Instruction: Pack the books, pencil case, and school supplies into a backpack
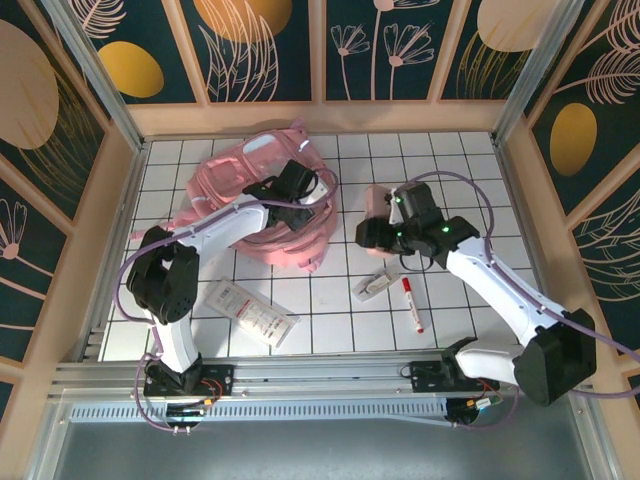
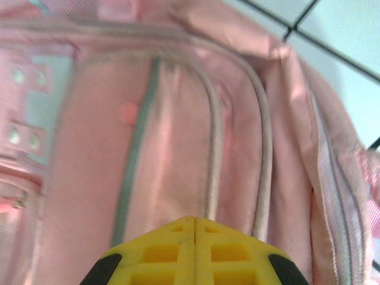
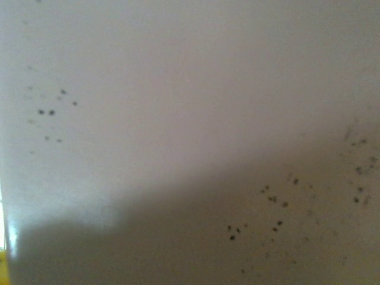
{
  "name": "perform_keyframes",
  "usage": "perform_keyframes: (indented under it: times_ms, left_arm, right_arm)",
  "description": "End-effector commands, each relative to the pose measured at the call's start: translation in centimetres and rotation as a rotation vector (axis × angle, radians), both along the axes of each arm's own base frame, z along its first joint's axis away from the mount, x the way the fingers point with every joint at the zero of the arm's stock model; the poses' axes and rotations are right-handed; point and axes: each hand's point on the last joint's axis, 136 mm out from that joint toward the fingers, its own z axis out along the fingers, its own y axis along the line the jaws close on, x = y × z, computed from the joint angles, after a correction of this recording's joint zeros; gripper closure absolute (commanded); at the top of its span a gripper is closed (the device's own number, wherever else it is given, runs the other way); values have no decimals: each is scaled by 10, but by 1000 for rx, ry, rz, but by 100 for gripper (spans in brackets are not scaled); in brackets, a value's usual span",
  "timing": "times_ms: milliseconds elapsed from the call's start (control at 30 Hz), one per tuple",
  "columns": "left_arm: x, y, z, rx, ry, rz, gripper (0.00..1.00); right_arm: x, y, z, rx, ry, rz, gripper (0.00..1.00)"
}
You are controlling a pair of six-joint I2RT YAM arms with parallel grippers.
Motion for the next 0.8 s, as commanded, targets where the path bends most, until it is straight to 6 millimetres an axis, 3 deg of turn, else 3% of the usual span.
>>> perform_keyframes:
  times_ms: [0,100,200,233,267,333,533,633,767]
  left_arm:
    - [3,-5,46,-44,-56,-30,100]
    - [5,-6,56,-29,-76,-67,100]
    - [-10,-17,38,-28,-4,-181,97]
    - [-13,-19,29,-34,22,-192,68]
    - [-14,-18,21,-36,41,-181,53]
    - [-16,-19,3,-37,86,-171,45]
    - [12,-5,-14,-44,85,-14,42]
    - [21,6,-20,-25,91,32,42]
    - [18,13,-43,37,137,32,42]
  right_arm:
    - [-8,34,1,47,-9,71,60]
    - [-6,47,-1,59,1,79,60]
    - [0,52,2,62,-3,80,59]
    - [2,51,4,55,-11,72,58]
    - [3,49,5,49,-17,69,58]
    - [7,40,6,43,-23,44,58]
    - [8,12,2,53,-4,-20,59]
    - [4,11,2,56,-9,-11,59]
    - [6,11,1,54,-8,-10,59]
